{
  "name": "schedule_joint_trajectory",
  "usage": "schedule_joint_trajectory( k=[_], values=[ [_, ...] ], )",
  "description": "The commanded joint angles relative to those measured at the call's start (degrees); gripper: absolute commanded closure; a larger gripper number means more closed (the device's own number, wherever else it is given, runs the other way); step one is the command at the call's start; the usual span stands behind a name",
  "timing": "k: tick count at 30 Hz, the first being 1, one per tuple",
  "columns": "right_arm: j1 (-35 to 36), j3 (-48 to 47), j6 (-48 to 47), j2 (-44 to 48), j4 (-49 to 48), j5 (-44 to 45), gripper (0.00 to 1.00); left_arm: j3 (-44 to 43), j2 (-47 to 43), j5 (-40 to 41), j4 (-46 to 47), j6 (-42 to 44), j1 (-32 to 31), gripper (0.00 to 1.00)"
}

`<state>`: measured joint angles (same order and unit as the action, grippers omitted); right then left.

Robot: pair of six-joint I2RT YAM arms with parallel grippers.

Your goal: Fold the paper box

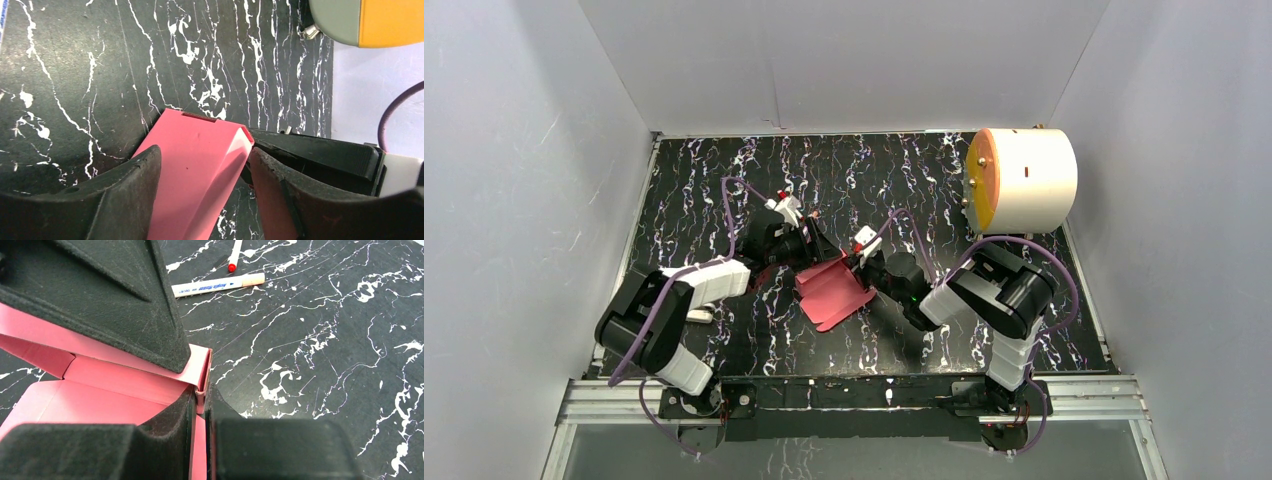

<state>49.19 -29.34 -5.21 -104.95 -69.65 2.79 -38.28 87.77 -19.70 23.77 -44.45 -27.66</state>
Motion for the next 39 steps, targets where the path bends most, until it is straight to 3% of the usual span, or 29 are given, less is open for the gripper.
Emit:
schedule_joint_trajectory(
  k=[1, 7, 24, 32, 39],
  values=[
    [-0.06, -2.09, 0.92, -0.50, -1.35, 2.50, 0.95, 0.93, 1.02, -5.84, 4.49, -3.04, 0.96, 0.39],
    [0.03, -2.80, 1.14, -2.27, -3.83, 6.77, 0.93, 3.02, 3.77, -10.93, 10.57, -8.40, 2.16, 0.51],
    [3.98, -4.93, 0.49, -4.91, -4.75, 26.91, 0.91, 7.39, 5.46, -18.39, 19.40, -17.70, 2.70, 0.56],
    [4.07, -5.74, 4.73, -6.11, -5.75, 27.39, 0.92, 8.59, 5.68, -20.04, 22.01, -19.97, 2.70, 0.56],
    [4.05, -5.25, 6.20, -8.14, -12.11, 16.85, 0.87, 8.97, 6.23, -20.08, 23.60, -20.86, 2.76, 0.53]
  ],
)
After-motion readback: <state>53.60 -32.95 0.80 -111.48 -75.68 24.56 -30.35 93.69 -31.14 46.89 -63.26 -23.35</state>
